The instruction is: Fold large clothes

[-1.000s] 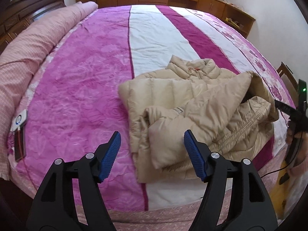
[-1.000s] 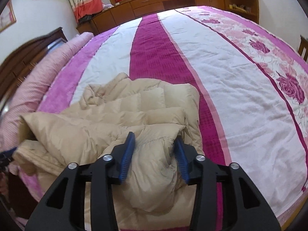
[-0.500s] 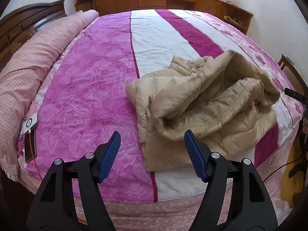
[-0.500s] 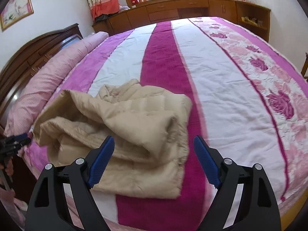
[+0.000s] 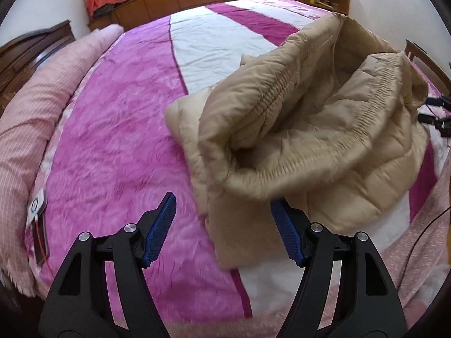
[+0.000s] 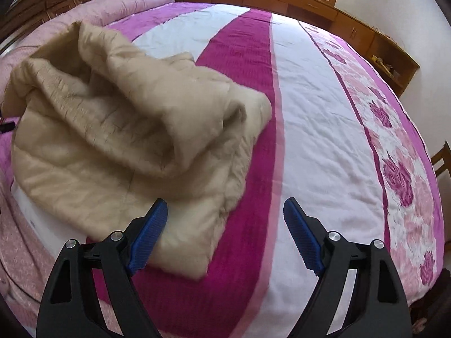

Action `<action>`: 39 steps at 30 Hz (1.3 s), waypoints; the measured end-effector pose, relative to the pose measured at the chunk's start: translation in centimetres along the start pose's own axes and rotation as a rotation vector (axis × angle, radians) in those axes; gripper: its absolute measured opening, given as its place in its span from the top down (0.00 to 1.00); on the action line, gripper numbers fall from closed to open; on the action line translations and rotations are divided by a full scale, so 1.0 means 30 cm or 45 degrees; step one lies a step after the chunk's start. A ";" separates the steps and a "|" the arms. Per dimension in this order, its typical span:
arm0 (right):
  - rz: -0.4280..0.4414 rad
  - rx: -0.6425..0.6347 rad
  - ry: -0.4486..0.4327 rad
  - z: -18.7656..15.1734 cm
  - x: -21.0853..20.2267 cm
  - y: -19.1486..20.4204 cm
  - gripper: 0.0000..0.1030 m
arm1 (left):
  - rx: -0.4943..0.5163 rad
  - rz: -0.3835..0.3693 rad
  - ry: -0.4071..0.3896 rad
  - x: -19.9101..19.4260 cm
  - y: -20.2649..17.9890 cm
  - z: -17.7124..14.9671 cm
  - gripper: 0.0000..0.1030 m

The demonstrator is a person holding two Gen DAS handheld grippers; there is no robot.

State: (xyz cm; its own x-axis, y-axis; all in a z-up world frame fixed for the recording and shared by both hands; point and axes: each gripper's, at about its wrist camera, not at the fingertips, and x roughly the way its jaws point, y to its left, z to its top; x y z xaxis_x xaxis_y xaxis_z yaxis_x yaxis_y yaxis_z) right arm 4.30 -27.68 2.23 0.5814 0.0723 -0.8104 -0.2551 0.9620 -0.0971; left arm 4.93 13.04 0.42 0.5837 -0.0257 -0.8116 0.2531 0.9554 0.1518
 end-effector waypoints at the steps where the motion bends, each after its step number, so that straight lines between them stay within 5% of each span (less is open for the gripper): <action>1: 0.016 0.011 -0.016 0.018 0.005 -0.006 0.20 | 0.002 -0.006 -0.013 0.014 0.000 0.013 0.32; 17: 0.148 0.256 -0.137 0.220 0.107 -0.086 0.20 | -0.253 -0.153 -0.137 0.164 0.096 0.224 0.32; 21: 0.244 0.396 -0.125 0.230 0.156 -0.119 0.40 | -0.333 -0.195 -0.130 0.225 0.122 0.256 0.33; 26: 0.265 0.470 -0.104 0.232 0.189 -0.119 0.57 | -0.429 -0.243 -0.098 0.291 0.144 0.266 0.50; 31: 0.260 0.481 -0.109 0.242 0.181 -0.122 0.72 | -0.448 -0.249 -0.103 0.307 0.141 0.278 0.78; 39: 0.217 0.451 -0.204 0.288 0.118 -0.128 0.88 | -0.463 -0.192 -0.164 0.257 0.154 0.311 0.93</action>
State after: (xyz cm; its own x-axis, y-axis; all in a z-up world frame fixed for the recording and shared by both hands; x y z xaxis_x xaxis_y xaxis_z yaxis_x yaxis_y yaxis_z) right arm 14.01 -28.86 4.74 0.6736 0.2512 -0.6951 -0.0926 0.9618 0.2578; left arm 17.80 14.50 0.12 0.6583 -0.1880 -0.7289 0.0678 0.9792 -0.1913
